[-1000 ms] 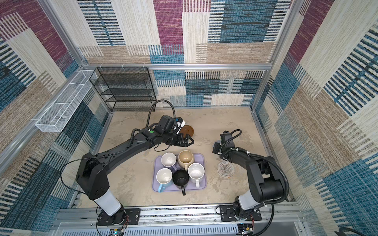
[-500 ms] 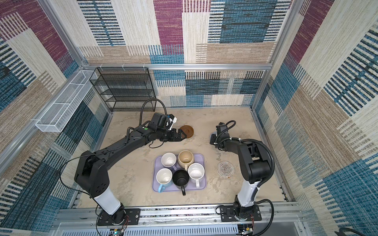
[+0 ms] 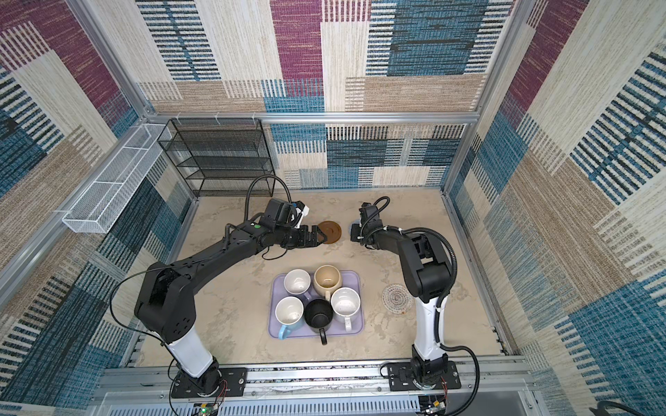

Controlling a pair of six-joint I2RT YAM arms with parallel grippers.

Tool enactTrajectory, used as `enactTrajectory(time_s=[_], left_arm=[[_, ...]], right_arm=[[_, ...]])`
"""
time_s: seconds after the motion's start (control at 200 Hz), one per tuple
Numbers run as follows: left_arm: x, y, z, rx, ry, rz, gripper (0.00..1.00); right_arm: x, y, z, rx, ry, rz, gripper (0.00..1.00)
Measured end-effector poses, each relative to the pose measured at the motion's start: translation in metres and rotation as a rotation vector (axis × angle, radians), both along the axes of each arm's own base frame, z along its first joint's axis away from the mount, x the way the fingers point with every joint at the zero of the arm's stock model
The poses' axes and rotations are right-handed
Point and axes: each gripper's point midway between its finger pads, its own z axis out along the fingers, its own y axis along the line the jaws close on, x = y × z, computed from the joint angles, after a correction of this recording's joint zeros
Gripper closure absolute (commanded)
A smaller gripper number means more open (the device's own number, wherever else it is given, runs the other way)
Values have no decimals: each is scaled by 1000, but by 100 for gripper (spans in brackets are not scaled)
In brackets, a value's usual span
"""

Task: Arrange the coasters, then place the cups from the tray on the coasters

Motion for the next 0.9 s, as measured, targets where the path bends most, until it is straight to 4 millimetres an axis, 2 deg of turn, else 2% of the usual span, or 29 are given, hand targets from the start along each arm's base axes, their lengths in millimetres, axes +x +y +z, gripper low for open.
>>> enactTrajectory(time_s=[0.28, 0.431, 0.501, 0.571, 0.636, 0.646, 0.656, 0.746, 0.902], left_arm=[[-1, 0, 1, -13, 1, -5, 3], [-3, 1, 4, -19, -3, -8, 3], [-3, 1, 6, -21, -7, -9, 2], [-4, 1, 10, -25, -12, -10, 1], [-6, 2, 16, -32, -23, -10, 0], [-7, 3, 17, -33, -25, -10, 0], [-8, 3, 18, -35, -28, -10, 0], [-15, 7, 31, -48, -50, -11, 0], [-35, 5, 44, -68, -73, -43, 0]], right_arm=[[-10, 8, 3, -13, 28, 26, 50], [-12, 8, 9, -22, 52, 29, 43], [-5, 9, 22, -25, 32, 29, 35], [0, 11, 41, -20, -7, 35, 18], [-3, 10, 60, -12, -39, 37, 8], [-4, 10, 64, -12, -45, 39, 2], [-5, 10, 67, -10, -52, 40, 1], [-18, 7, 89, 8, -87, 43, 0], [-53, -1, 107, 25, -99, 39, 0]])
